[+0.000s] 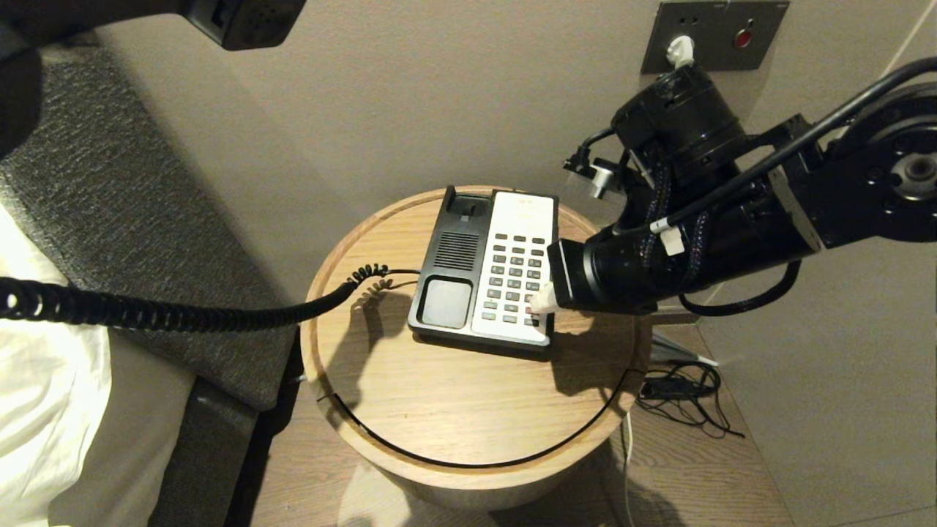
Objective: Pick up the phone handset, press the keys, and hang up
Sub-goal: Dial the number
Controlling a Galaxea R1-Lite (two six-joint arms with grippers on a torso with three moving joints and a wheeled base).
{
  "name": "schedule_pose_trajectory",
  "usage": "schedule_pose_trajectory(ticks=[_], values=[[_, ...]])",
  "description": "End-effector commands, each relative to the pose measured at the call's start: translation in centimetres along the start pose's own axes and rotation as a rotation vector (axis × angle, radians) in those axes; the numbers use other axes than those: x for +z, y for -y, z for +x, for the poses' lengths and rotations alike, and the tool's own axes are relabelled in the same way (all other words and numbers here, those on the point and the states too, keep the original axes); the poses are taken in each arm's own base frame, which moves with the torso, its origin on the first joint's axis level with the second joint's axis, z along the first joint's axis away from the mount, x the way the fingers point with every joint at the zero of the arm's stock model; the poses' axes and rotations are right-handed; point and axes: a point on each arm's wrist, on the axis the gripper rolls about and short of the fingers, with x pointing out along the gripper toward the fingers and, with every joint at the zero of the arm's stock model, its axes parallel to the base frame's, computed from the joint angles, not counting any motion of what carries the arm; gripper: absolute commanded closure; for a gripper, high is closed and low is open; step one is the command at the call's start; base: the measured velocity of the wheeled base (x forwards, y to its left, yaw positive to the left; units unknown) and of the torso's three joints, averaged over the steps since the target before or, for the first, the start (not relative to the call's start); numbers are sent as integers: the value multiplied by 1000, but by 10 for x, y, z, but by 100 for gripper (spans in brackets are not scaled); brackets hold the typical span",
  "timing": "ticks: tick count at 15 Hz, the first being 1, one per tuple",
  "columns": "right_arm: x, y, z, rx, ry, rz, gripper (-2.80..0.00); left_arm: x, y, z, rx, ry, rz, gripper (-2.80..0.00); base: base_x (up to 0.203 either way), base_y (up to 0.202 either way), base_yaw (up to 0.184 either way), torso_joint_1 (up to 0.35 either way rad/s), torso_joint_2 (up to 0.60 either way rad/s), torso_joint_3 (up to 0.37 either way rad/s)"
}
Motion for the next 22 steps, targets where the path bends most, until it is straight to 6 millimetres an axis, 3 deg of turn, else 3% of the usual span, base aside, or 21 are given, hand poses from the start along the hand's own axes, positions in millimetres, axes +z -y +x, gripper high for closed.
schedule_pose_trajectory(ticks=[1,15,22], values=[[-7,2,-5,-5,-17,3,0,0,-1,2,8,-6,-6,0,0,0,0,0,0,0],[-4,3,17,-17,-37,2,0,-1,-2,1,11,-5,-8,0,0,0,0,0,0,0],[-5,3,14,-17,-35,2,0,-1,-2,-1,8,-2,-8,0,0,0,0,0,0,0]])
